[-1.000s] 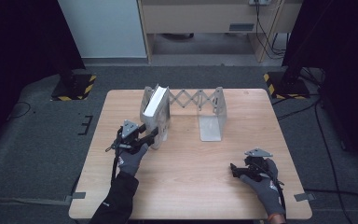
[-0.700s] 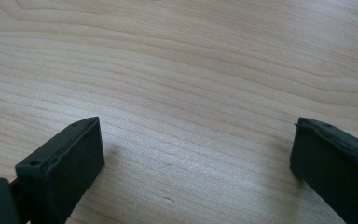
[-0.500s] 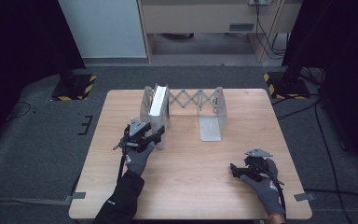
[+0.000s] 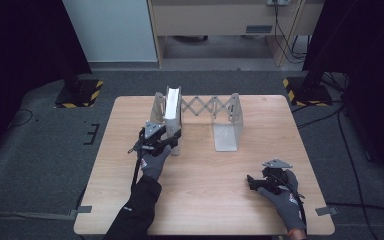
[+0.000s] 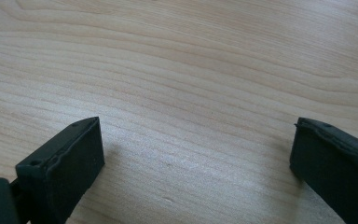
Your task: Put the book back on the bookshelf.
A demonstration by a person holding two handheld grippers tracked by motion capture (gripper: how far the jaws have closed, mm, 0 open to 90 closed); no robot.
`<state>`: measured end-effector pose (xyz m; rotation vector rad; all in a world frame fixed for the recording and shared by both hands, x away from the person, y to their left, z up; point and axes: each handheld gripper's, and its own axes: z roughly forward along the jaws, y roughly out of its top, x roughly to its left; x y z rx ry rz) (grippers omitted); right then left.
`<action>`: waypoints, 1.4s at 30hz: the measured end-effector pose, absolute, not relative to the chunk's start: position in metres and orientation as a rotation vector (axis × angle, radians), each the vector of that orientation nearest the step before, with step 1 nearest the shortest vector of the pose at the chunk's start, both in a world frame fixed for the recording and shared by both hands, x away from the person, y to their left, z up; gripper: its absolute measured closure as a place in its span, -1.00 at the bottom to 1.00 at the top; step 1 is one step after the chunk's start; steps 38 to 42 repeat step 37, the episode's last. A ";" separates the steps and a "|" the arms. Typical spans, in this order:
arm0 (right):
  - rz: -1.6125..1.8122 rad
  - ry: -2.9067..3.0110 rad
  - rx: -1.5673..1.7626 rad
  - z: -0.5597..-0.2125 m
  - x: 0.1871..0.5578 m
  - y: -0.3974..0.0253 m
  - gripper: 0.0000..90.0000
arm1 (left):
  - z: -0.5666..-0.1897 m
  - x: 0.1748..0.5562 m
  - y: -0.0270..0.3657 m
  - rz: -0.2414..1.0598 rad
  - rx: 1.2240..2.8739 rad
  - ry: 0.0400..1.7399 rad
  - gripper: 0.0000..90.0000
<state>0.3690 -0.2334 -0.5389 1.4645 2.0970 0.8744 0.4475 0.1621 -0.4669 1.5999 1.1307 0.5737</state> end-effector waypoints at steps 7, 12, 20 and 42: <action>0.875 2.097 1.464 -0.539 0.369 -0.233 -0.93 | -0.466 0.455 0.160 0.578 1.622 1.116 -0.23; 0.877 2.097 1.460 -0.539 0.369 -0.233 -0.93 | -0.466 0.459 0.160 0.558 1.643 1.099 -0.26; 0.877 2.098 1.460 -0.539 0.369 -0.233 -0.93 | -0.463 0.447 0.165 0.570 1.646 1.107 -0.26; 0.905 2.072 1.448 -0.538 0.367 -0.234 -0.58 | -0.476 0.382 0.210 0.549 1.753 1.132 -0.31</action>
